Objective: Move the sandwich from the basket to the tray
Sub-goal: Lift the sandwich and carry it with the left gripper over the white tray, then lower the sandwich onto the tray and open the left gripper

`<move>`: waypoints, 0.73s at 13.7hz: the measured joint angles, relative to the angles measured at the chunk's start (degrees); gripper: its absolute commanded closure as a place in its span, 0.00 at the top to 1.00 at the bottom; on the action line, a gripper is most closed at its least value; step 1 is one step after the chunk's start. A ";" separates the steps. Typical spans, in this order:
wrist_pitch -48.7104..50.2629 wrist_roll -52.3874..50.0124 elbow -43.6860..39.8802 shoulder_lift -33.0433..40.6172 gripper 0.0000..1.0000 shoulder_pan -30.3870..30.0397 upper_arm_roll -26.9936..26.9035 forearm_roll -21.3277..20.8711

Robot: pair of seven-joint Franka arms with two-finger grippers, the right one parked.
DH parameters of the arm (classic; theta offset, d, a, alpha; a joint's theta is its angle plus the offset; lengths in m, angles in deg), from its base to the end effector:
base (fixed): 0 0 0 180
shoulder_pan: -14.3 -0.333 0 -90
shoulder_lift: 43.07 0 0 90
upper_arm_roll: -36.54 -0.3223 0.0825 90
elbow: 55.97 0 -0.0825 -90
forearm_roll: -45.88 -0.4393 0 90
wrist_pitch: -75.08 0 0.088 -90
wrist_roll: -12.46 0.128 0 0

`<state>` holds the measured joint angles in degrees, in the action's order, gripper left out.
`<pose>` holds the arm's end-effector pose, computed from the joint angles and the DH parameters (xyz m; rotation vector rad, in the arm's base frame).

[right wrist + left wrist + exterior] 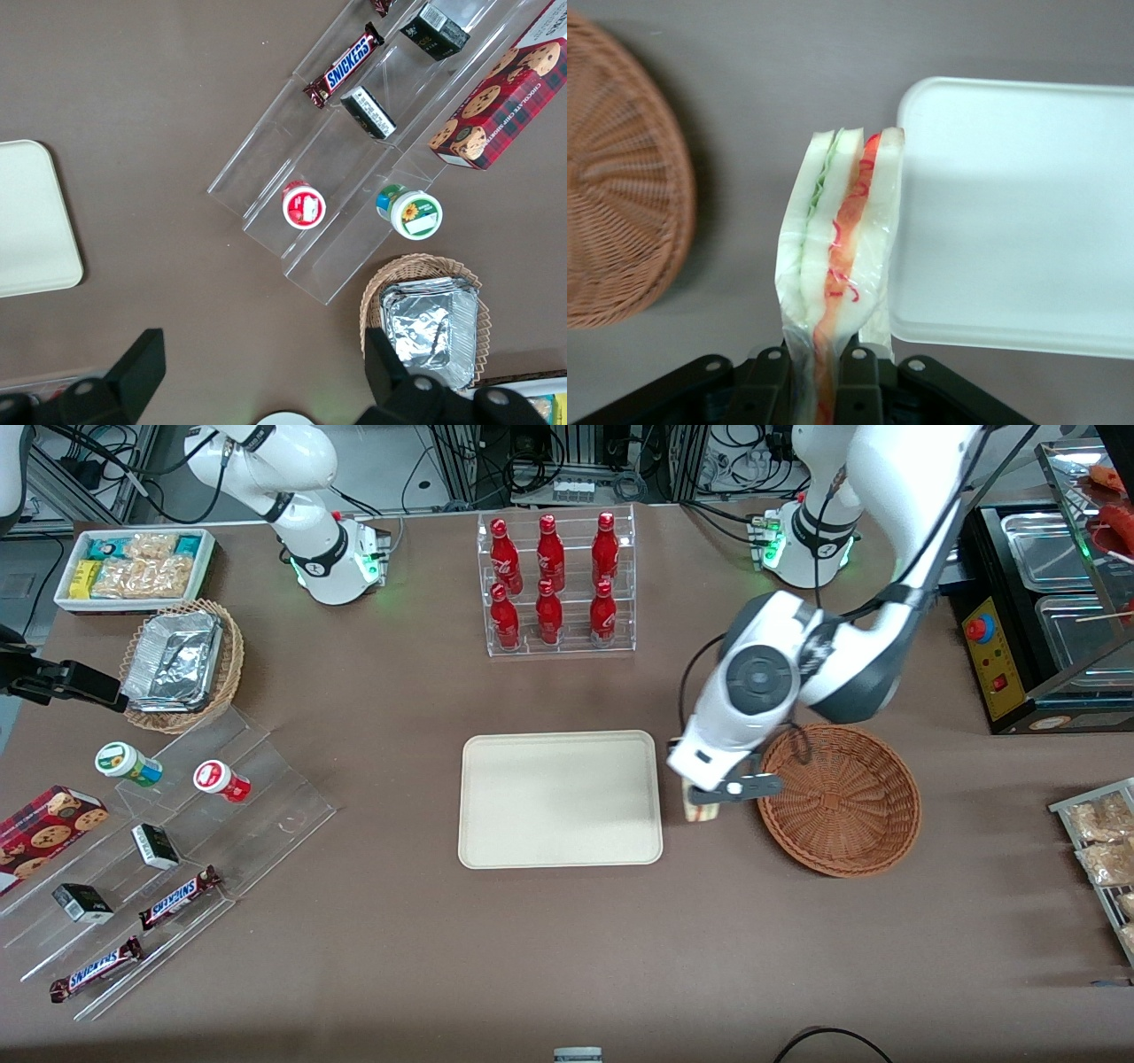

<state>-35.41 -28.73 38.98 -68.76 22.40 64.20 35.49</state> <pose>0.5924 -0.3731 0.3233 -3.0900 -0.0754 0.1857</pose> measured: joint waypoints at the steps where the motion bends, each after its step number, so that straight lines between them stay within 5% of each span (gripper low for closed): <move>1: -0.01 0.06 -1.19 -1.99 0.00 0.08 1.50 -1.91; 10: -0.16 -8.55 -12.23 -17.11 0.00 8.44 3.21 -12.04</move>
<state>-35.57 -37.28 26.75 -85.87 30.84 67.42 23.45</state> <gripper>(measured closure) 0.828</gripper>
